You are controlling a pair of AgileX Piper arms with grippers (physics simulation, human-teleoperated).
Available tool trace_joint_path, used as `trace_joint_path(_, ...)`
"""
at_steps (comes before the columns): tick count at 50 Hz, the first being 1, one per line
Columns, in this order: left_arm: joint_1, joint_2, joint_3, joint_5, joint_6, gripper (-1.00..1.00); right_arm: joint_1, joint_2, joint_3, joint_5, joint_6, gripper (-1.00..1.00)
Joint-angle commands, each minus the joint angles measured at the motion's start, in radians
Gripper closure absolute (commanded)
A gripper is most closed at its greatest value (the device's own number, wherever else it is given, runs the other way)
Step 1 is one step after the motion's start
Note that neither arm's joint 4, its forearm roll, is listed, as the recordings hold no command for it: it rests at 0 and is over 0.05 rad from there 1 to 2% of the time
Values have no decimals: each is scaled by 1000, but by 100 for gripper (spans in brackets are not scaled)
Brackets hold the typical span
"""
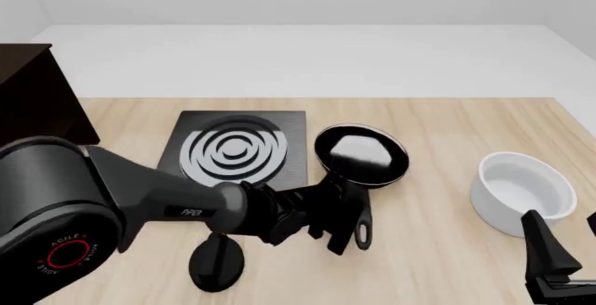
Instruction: Put the frying pan under the cabinet shelf.
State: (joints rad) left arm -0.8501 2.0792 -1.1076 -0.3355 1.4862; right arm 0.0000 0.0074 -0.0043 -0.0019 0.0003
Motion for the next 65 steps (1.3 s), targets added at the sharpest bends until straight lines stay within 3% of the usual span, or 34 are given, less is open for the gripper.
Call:
trace_joint_path(1,4,-104,63,-46,54,100,0,0,0,0,0,-100)
trace_joint_path(24,-80,-257,128,-126,183,100,0,0,0,0,0,-100)
trace_joint_path(37,-60,-374,172,-152,164,100,0,0,0,0,0,-100)
trace_joint_path(65,68,-712,561,-314,198,100,0,0,0,0,0,-100)
